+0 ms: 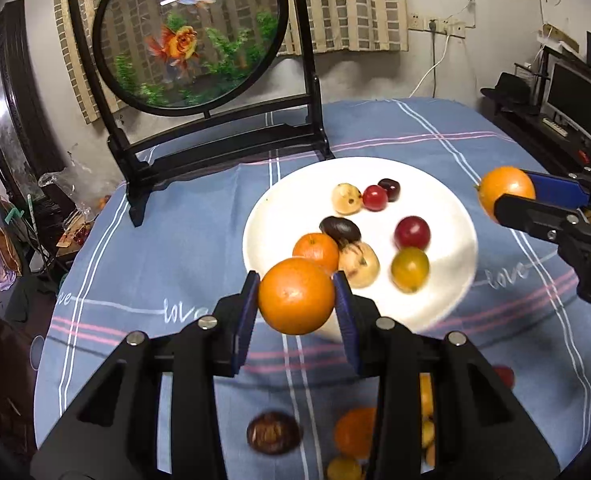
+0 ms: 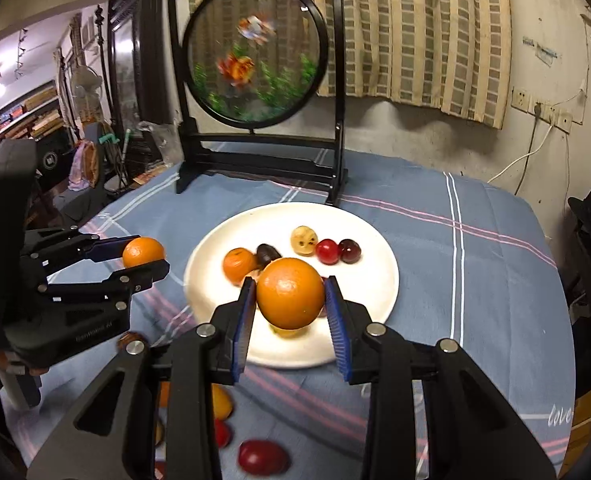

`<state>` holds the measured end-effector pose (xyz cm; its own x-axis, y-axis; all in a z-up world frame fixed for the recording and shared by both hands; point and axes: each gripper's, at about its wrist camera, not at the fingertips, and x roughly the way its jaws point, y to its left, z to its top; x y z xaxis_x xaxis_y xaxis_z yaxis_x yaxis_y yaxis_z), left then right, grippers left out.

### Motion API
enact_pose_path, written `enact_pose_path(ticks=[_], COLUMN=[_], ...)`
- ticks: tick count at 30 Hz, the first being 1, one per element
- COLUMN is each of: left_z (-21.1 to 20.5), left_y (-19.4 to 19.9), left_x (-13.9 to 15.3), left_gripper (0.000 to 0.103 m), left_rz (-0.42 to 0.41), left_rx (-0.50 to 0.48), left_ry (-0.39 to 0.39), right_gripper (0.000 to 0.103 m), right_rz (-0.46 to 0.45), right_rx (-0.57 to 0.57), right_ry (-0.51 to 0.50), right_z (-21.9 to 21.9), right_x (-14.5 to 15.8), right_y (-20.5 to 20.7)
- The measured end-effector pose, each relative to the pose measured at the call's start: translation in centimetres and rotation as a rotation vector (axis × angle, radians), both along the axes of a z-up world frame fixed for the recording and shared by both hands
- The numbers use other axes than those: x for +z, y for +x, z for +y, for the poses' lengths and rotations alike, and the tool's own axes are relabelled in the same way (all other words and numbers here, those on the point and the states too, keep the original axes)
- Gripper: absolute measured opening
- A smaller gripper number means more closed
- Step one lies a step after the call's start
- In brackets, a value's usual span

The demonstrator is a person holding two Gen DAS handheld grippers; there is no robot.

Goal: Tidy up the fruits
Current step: 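Carry both oranges over the white plate, then lower both oranges onto the plate and open both tools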

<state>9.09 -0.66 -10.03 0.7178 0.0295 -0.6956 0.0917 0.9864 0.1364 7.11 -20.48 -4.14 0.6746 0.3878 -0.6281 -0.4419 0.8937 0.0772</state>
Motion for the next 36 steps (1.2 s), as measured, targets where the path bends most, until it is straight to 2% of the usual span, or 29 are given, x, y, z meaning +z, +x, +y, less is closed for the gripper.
enact_pose_path(ticks=[13,27,28,29,30,35,36], left_z=[-1.9,-1.7,-1.8,-1.8,-1.8,-1.4,-1.3], left_y=[6.5,10.2,10.5,10.6,10.5,9.8,9.6], left_x=[-1.4,-3.0,-3.2,-3.3,-3.1,-2.2,-2.0], left_gripper=[0.038,0.038,0.04,0.052,0.058,0.061,0.062], left_rz=[0.01,0.058,0.072,0.076,0.059,0.044,0.042], left_rx=[-0.018,0.011,-0.002,-0.005,0.009,0.018,0.018], left_ry=[0.025,0.019,0.016,0.015,0.025,0.002,-0.001], right_gripper=[0.035,0.037,0.037,0.037,0.037,0.039,0.047], right_rz=[0.087,0.239,0.255,0.262,0.258,0.231,0.227], right_rx=[-0.048,-0.073,-0.078,-0.093,-0.097,-0.091,-0.093], right_ry=[-0.035,0.009,0.018,0.016,0.012,0.012,0.02], right_z=[0.9,2.4,2.4,2.3,2.3,1.8,1.7], right_x=[-3.1,-6.4,-6.5,-6.5,-6.3,-5.3,-5.0], right_y=[8.2,12.7,13.0,13.1,13.1,12.1,11.9])
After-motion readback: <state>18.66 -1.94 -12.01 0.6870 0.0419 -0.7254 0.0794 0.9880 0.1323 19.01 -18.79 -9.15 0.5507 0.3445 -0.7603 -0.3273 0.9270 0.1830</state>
